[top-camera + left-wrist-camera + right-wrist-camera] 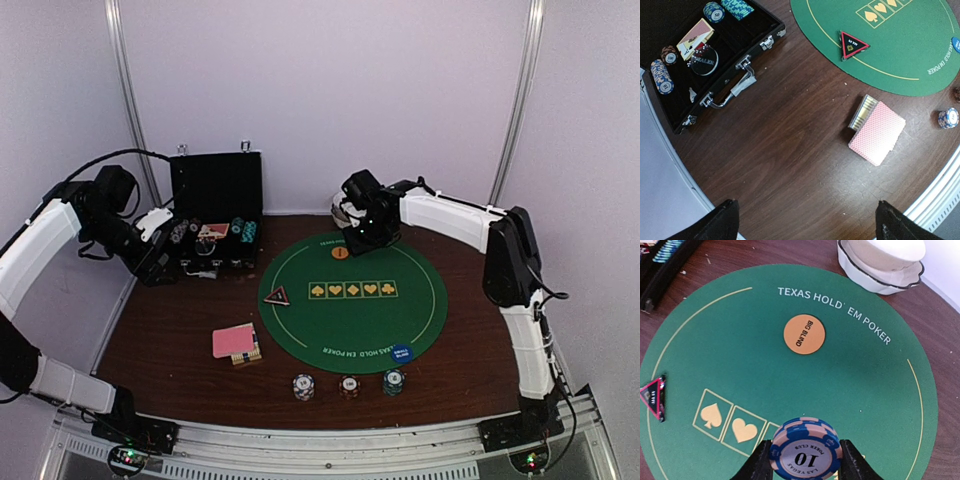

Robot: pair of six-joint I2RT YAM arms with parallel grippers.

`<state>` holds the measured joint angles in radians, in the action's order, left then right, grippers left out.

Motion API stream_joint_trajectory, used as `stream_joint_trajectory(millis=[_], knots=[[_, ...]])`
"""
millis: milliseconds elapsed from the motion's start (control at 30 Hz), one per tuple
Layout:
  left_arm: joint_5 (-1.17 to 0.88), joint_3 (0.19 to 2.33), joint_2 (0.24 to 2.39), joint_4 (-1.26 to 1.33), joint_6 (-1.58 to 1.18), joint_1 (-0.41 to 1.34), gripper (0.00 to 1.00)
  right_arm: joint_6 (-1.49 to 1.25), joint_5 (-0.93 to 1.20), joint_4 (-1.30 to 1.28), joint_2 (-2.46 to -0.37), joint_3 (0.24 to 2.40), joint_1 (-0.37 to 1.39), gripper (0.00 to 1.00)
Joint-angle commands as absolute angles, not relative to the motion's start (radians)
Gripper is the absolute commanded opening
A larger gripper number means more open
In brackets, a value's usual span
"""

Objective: Distribute texas hold em gaming equipment

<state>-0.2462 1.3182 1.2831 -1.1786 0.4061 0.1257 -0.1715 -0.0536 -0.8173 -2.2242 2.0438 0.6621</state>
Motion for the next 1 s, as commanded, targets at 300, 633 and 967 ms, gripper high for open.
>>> stream_joint_trajectory(millis=[300, 633, 967], knots=[[-0.261, 1.343, 1.293, -1.159, 0.397, 0.118, 0.98, -0.202, -0.045, -0.800, -2.467, 2.219, 0.554, 0.00], [-0.264, 1.343, 1.313, -1.159, 0.396, 0.118, 0.98, -0.210, -0.028, -0.791, -2.571, 2.299, 0.519, 0.11], [-0.267, 1.348, 1.329, -1.164, 0.393, 0.118, 0.98, -0.211, 0.018, -0.815, -2.573, 2.329, 0.515, 0.61]])
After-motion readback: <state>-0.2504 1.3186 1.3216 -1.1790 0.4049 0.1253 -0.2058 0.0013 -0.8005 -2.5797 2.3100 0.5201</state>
